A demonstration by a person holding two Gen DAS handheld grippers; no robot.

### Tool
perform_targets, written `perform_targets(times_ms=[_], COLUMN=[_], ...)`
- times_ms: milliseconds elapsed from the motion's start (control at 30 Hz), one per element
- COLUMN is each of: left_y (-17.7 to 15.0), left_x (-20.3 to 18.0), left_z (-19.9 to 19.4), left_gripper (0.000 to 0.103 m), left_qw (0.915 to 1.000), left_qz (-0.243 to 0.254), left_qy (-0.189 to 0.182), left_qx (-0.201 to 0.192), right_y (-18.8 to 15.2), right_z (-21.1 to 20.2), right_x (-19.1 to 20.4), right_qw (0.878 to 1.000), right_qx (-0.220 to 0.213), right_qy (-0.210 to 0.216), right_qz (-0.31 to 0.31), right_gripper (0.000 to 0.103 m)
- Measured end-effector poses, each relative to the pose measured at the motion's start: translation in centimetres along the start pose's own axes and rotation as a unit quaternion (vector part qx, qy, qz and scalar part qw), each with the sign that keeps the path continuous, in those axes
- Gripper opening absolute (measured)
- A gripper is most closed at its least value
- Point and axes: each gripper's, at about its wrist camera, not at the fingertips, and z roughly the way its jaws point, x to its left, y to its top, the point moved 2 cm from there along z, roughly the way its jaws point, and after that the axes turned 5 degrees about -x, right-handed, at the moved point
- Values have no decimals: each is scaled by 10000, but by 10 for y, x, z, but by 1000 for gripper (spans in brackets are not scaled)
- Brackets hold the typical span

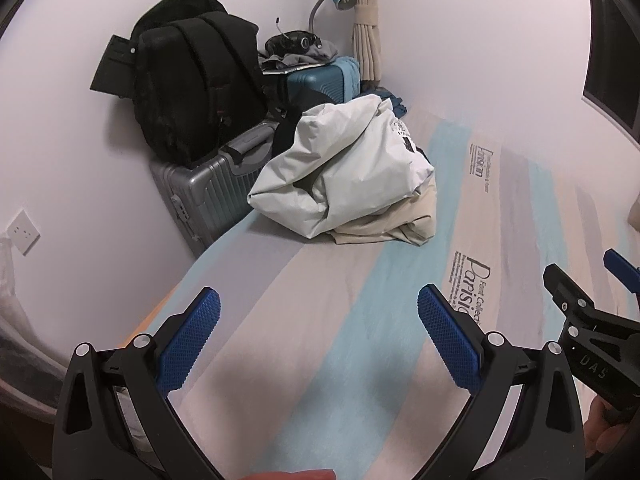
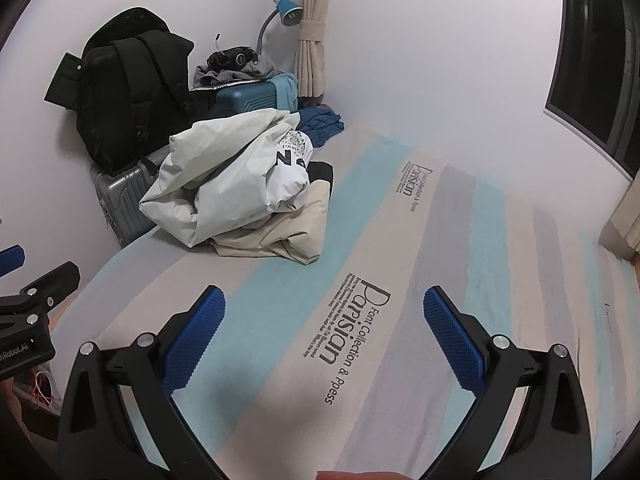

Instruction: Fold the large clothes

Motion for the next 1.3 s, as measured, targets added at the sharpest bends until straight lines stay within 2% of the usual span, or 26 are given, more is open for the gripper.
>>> perform_targets(times_ms=[800,1033,1133,1300], left_y=[7,16,19,21], left_x=[-5,-6,-8,-9], left_z=[-5,-5,0,2], left_gripper=[97,97,97,97], left_qw=[9999,9995,9998,9998], left_qz=[-23,-62,-54,-35], left_qy=[-100,-126,-153,-163], left_qx=[-14,-288,-128,-131], right_y=[5,7,9,11], right_z=[-2,-1,-1,1], right_x=[3,1,-2,-6], right_qw=[10000,10000,10000,10000], right_qx=[29,-8,-21,-22], right_qy=[53,51,60,78], right_qz=[-53,-46,-12,-12], right_gripper=[96,96,96,96])
